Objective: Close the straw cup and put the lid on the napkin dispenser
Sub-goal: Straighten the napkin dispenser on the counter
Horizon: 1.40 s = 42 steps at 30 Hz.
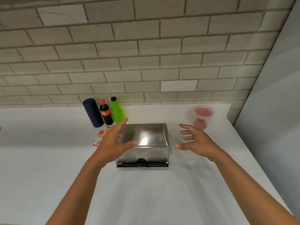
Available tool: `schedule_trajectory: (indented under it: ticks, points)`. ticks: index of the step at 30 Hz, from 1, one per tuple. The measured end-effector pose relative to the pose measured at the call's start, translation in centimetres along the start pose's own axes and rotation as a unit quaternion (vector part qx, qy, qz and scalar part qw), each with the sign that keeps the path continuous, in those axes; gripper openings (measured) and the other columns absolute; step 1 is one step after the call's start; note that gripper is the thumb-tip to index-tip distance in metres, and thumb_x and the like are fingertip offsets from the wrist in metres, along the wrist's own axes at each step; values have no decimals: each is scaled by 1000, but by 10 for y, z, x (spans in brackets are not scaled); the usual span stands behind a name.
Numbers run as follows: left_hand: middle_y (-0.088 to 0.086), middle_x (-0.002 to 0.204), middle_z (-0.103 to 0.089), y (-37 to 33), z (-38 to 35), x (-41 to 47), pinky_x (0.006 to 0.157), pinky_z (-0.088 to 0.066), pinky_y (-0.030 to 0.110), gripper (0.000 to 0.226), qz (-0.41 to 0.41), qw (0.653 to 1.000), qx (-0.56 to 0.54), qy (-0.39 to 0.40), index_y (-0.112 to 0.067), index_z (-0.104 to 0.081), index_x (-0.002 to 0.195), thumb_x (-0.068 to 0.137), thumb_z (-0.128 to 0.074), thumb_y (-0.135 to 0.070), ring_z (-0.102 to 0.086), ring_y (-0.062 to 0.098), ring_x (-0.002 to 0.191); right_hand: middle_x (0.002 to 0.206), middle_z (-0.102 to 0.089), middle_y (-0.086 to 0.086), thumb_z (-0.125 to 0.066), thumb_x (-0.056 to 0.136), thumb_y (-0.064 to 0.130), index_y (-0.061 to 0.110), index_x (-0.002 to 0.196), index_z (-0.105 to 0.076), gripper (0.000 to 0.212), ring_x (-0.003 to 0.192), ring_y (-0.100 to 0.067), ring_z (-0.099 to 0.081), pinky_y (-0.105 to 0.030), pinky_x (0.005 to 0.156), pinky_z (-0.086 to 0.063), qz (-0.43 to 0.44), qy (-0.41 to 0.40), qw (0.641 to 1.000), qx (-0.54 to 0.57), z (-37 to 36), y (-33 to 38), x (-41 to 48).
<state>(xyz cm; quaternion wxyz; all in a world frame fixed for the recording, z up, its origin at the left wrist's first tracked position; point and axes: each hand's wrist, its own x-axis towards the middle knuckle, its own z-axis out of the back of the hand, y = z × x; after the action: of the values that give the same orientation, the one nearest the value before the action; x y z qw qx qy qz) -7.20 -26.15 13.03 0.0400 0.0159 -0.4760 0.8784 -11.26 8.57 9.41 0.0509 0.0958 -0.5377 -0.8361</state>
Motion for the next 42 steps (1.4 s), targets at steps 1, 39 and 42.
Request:
schedule_trajectory:
  ticks: [1, 39, 42]
  points:
    - [-11, 160, -41, 12, 7, -4, 107, -42, 28, 98, 2, 1000, 18, -8, -44, -30, 159, 79, -88, -40, -43, 12, 143, 134, -61, 13, -100, 59, 41, 44, 148, -49, 102, 118, -8, -61, -33, 100, -55, 1, -5, 1000, 1, -12, 3, -3]
    - [1, 140, -60, 125, -16, 21, 105, -42, 27, 78, -100, 993, 51, -45, -47, -32, 158, 84, -51, -61, -49, 10, 127, 164, -35, 3, -79, 91, 20, 61, 155, -20, 96, 147, -22, -42, -43, 117, -43, 12, -157, 978, -134, -132, 0, 8]
    - [5, 133, -64, 125, -21, 33, 100, -36, 8, 83, -112, 991, 56, -41, -47, -30, 159, 82, -43, -75, -54, 13, 122, 164, -36, 2, -79, 91, 19, 59, 156, -21, 96, 147, -23, -42, -43, 117, -43, 9, -158, 978, -133, -124, -3, 17]
